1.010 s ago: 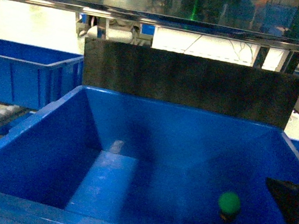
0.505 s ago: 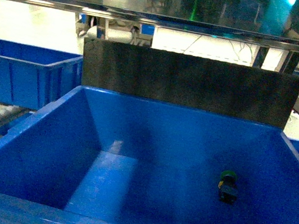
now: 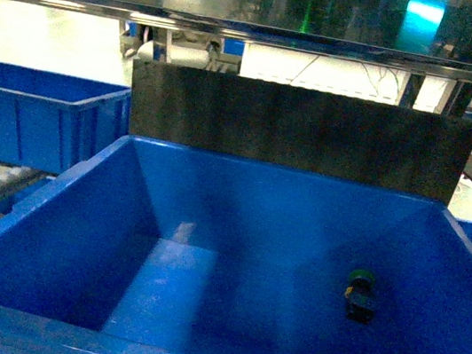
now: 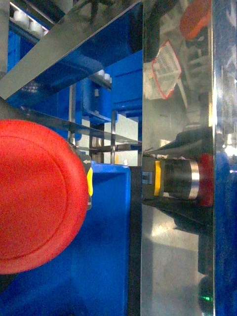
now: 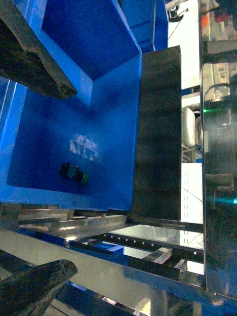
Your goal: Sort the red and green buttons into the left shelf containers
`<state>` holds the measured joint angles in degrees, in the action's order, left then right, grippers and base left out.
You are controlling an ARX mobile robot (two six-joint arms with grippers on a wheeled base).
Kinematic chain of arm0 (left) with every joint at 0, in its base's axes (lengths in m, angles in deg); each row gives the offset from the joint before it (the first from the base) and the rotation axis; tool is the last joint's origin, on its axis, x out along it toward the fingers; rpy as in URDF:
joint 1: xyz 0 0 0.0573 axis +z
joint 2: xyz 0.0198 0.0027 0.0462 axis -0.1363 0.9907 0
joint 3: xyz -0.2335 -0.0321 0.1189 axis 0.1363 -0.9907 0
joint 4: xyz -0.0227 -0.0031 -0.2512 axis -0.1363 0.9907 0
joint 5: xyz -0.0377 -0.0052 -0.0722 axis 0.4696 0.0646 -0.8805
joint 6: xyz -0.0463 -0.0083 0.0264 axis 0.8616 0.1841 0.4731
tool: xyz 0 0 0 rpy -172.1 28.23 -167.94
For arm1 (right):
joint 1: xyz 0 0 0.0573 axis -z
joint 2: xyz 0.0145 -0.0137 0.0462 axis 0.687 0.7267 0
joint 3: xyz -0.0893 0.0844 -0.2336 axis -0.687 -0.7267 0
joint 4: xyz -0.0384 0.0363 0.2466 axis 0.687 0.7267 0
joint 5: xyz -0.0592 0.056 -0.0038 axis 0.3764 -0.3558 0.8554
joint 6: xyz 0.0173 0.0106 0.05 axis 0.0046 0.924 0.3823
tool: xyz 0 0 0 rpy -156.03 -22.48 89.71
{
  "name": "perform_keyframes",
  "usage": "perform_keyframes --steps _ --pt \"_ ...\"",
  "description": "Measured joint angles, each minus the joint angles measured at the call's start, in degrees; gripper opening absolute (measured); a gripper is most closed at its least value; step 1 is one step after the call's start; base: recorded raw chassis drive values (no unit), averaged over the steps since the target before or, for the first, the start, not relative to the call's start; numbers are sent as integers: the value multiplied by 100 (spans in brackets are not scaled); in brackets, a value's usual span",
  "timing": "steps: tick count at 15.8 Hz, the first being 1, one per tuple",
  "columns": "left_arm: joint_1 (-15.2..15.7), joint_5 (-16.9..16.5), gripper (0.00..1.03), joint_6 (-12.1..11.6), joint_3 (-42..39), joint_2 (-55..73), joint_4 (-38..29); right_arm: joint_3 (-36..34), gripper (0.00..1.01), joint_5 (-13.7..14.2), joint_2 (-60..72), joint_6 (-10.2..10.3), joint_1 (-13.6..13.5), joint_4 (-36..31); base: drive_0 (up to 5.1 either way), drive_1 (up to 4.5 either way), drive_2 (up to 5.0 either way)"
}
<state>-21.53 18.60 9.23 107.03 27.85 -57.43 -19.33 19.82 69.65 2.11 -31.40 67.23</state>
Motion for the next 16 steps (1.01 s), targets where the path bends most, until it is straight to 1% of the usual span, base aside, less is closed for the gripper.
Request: perform_keyframes --steps 1,2,3,5,6,7,8,10,12,14,16 --pt "-26 -107 24 96 -33 46 11 0 98 0 0 0 0 2 0 0 0" --pt "-46 -181 24 131 -76 85 149 0 98 0 0 0 0 2 0 0 0" --pt "-48 -229 24 238 -166 122 256 0 98 0 0 0 0 2 0 0 0" --pt "-166 -435 24 308 -326 127 507 0 98 0 0 0 0 2 0 0 0" --pt "-260 -448 24 308 -398 136 568 0 98 0 0 0 0 2 0 0 0" --pt "-374 -588 24 337 -450 232 544 0 98 0 0 0 0 2 0 0 0" --pt "-494 -599 24 339 -470 393 450 0 98 0 0 0 0 2 0 0 0" --pt "-763 -610 24 380 -481 927 4 0 98 0 0 0 0 2 0 0 0" --pt "-964 -564 24 428 -479 1502 -455 0 98 0 0 0 0 2 0 0 0" --pt "-1082 -407 24 531 -385 2188 -990 0 98 0 0 0 0 2 0 0 0" --pt "-1132 -249 24 586 -181 2653 -1329 0 98 0 0 -2 0 2 0 0 0"
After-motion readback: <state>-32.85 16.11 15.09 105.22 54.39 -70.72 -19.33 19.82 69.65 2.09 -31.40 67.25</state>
